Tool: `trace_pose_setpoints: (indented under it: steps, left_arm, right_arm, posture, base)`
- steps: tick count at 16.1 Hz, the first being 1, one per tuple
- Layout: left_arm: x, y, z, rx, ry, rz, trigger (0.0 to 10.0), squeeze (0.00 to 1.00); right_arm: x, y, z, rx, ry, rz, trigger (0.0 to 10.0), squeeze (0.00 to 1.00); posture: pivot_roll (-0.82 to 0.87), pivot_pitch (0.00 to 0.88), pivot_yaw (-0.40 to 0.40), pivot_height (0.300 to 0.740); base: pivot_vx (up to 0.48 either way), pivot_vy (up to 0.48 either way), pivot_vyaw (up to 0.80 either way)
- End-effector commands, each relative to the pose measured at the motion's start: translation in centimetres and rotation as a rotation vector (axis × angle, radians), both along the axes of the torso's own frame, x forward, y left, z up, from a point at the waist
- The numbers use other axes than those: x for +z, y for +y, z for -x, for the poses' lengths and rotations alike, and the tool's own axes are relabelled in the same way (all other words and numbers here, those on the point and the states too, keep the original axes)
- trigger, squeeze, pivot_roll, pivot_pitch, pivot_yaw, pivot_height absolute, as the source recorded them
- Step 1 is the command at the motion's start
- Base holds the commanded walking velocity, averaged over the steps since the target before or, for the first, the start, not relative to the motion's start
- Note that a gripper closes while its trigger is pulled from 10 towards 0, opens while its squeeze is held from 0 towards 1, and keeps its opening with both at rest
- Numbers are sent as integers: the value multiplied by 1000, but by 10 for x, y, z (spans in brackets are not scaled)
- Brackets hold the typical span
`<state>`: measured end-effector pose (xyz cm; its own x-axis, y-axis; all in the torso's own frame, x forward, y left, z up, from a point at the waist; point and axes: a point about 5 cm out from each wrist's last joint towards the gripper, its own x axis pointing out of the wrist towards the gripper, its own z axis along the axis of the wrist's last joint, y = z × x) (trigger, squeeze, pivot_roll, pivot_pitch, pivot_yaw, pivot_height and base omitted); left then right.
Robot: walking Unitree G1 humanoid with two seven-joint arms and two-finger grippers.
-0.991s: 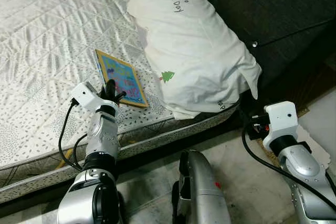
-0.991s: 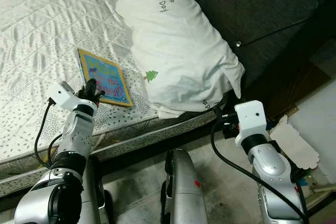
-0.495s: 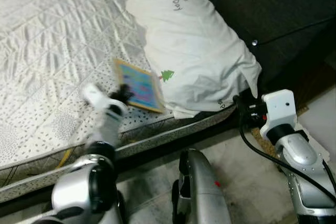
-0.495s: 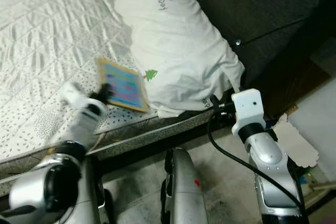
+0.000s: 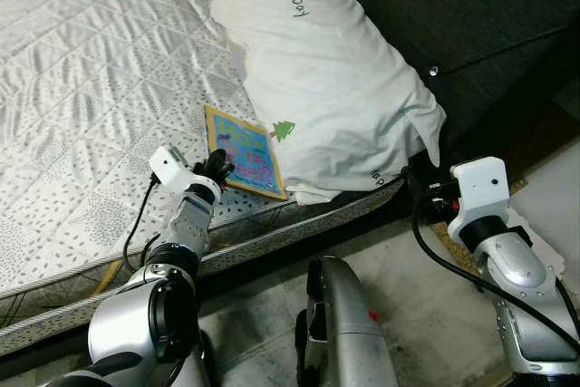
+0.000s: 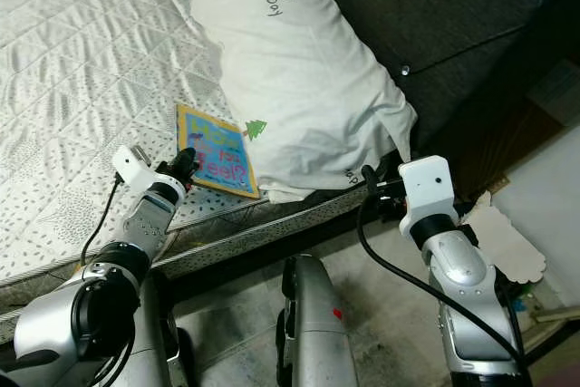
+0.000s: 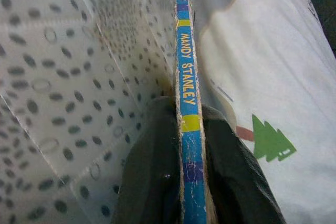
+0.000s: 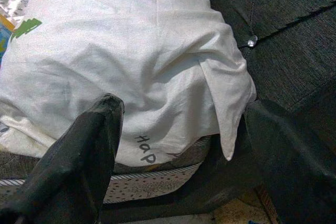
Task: Clean up the room
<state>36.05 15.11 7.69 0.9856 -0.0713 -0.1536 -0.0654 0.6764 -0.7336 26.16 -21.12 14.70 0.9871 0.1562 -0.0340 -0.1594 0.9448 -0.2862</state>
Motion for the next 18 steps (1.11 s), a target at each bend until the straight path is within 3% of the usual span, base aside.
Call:
trace_pose_setpoints:
  steps: [1, 3, 4, 5, 6, 9, 18]
  left_arm:
    - [6, 9, -3, 50, -21, -38, 10000, 0]
    - [2, 10, -1, 48, -4, -35, 10000, 0]
    - [0, 10, 0, 51, -3, -42, 10000, 149]
    - [-2, 9, 2, 50, 7, -40, 10000, 408]
    - [-5, 8, 3, 43, 21, -32, 10000, 1000]
    - [-7, 6, 3, 23, 49, -51, 10000, 1000]
    - [-9, 35, 3, 19, 178, -230, 10000, 1000]
  right_arm:
    - [-2, -3, 1, -17, 7, 6, 10000, 0]
    - [-2, -3, 1, -16, 3, 7, 10000, 0]
    - [-1, -3, 0, -16, 1, 8, 10000, 0]
    - [-1, -3, 0, -17, 0, 8, 10000, 0]
    - [-1, -3, 0, -17, -2, 8, 10000, 0]
    - [0, -1, -4, -16, -11, 4, 10000, 0]
    - [-3, 12, -21, 2, -44, -25, 10000, 0]
  posture:
    - [-256, 144, -91, 574]
    - [-257, 143, -91, 574]
    - [-258, 142, -90, 574]
    - [-258, 142, -90, 574]
    - [-259, 139, -89, 574]
    - [-254, 127, -82, 574]
    - [-204, 51, -50, 574]
  base:
    - [0, 0, 0]
    - [0, 0, 0]
    - [0, 0, 0]
    - [0, 0, 0]
    - [0, 0, 0]
    - [0, 0, 0]
    - [0, 0, 0]
